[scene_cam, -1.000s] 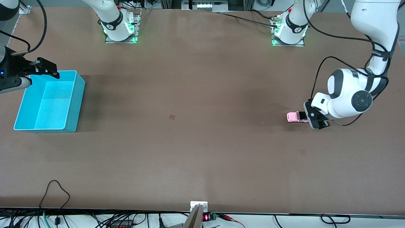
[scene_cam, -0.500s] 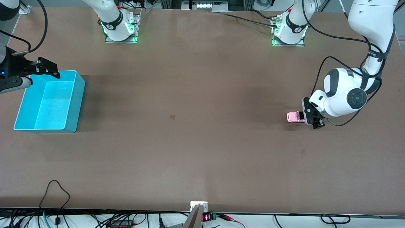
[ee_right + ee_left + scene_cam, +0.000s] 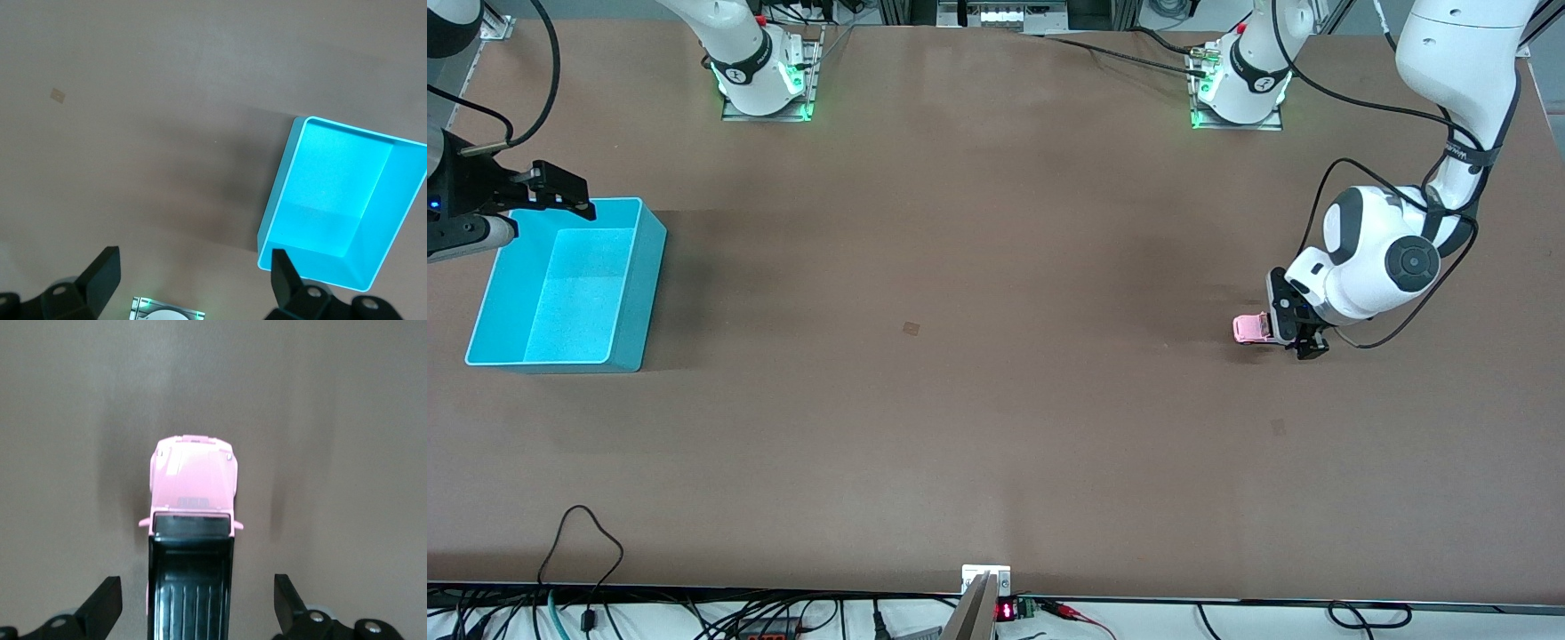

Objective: Wind and store pink jeep toy
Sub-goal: 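Lower the left gripper and grasp the pink jeep's body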

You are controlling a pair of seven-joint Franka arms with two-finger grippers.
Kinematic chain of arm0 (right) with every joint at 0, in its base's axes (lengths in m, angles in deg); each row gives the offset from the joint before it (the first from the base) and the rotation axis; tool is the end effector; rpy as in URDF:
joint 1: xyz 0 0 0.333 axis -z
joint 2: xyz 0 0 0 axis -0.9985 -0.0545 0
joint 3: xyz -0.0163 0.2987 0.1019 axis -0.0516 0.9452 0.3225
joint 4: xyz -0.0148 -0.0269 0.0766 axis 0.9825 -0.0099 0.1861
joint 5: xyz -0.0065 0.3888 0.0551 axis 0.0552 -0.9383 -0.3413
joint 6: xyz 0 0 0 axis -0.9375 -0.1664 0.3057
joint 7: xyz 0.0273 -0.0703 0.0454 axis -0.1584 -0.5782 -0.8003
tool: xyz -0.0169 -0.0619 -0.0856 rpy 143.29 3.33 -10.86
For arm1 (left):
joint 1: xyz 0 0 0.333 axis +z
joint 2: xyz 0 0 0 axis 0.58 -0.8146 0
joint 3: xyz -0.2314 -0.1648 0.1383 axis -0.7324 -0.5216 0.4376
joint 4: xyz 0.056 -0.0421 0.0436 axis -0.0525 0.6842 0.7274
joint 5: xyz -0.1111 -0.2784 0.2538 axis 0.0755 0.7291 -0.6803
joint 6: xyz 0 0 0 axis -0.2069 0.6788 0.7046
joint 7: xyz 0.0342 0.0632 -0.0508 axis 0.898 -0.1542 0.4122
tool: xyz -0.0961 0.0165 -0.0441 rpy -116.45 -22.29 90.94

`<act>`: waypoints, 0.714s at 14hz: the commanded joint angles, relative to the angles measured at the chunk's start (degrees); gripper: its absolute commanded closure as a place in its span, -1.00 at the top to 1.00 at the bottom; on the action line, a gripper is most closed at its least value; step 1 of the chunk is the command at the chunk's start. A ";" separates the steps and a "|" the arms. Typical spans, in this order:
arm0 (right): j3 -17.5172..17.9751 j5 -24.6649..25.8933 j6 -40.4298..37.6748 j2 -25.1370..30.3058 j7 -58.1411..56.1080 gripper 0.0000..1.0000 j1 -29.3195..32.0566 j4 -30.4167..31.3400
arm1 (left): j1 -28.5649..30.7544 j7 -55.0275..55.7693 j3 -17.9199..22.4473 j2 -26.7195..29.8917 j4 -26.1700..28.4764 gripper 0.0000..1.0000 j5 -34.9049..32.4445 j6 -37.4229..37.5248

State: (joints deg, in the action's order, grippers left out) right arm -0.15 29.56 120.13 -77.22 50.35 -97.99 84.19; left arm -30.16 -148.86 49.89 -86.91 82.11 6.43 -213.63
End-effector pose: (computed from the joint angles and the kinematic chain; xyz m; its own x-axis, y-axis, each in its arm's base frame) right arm 0.5741 0.0040 0.5954 0.9614 0.2449 -0.1251 0.2436 -0.9695 -0.0259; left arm 0.5512 0.0104 0.1971 0.0772 -0.9970 -0.0035 -0.9930 -0.0772 0.0894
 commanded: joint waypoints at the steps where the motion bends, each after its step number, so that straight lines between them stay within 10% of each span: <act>1: -0.03 0.05 -0.96 0.50 0.14 1.00 -0.14 -0.19 | -0.02 -0.78 -0.64 0.71 1.08 0.96 -0.99 -0.76; 10: -0.11 0.05 -1.23 0.50 0.14 1.00 -0.05 -0.10 | 0.15 -1.92 -0.64 0.71 1.43 0.70 -0.99 -0.85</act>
State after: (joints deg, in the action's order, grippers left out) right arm -0.20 29.56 119.77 -77.22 50.36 -97.98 84.19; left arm -30.23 -149.74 49.26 -86.91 82.64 6.43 -213.72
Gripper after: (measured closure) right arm 0.000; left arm 0.115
